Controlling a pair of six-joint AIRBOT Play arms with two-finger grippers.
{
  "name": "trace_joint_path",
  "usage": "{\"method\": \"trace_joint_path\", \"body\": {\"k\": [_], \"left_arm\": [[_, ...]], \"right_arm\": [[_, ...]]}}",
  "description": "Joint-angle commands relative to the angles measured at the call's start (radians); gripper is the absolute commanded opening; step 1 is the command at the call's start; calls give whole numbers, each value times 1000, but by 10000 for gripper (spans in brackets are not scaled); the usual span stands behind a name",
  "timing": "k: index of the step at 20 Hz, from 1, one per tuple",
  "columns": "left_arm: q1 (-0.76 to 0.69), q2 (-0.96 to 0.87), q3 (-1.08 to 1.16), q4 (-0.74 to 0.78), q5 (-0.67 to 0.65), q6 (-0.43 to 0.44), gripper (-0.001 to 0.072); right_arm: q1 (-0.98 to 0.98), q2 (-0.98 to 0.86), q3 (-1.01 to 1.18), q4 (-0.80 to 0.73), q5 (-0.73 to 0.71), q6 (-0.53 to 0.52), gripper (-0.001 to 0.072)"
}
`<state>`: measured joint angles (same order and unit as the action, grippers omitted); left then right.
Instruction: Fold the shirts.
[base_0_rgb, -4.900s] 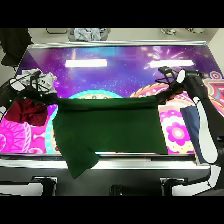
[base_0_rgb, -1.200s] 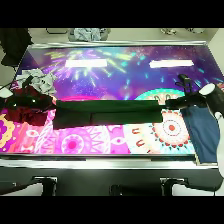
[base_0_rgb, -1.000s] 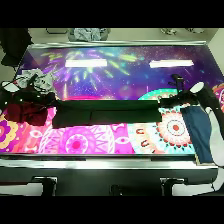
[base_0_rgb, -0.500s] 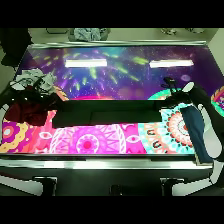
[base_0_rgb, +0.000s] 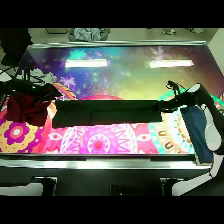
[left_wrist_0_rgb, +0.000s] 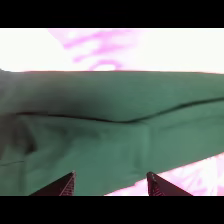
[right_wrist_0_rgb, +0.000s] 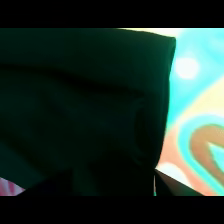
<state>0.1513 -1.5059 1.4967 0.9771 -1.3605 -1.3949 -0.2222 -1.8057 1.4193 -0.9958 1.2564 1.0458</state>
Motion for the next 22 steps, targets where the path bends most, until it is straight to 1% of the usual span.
{"method": "trace_joint_path", "body": {"k": [1,2,3,4,5,6,8,11,13,15,17,20,22], "left_arm": [[-90,29,2,-2,10,5,542],[-122,26,2,-2,28,8,542],[-153,20,0,-2,51,8,540],[-191,16,-10,-2,92,7,499],[-231,9,-26,-2,140,7,282],[-279,-1,-50,-2,201,8,29],[-385,-37,-96,-4,303,-6,35],[-544,-137,-111,-36,383,-93,35],[-623,-205,-111,-159,476,-135,35],[-686,-274,-106,-335,547,-132,34],[-731,-330,-105,-429,585,-136,32],[-794,-394,-104,-576,618,-143,32],[-827,-407,-104,-663,674,-114,33]], "right_arm": [[31,-44,0,25,13,63,321],[33,-38,0,31,9,63,32],[32,-24,0,54,10,51,39],[32,6,0,71,8,20,38],[32,48,0,76,8,11,38],[33,93,0,83,18,11,38],[35,200,0,100,67,-4,38],[62,365,0,92,139,-6,38],[103,459,0,91,160,-6,38],[137,544,0,88,190,16,38],[153,626,0,92,192,61,38],[153,732,0,105,193,82,39],[153,753,0,105,193,103,39]]}}
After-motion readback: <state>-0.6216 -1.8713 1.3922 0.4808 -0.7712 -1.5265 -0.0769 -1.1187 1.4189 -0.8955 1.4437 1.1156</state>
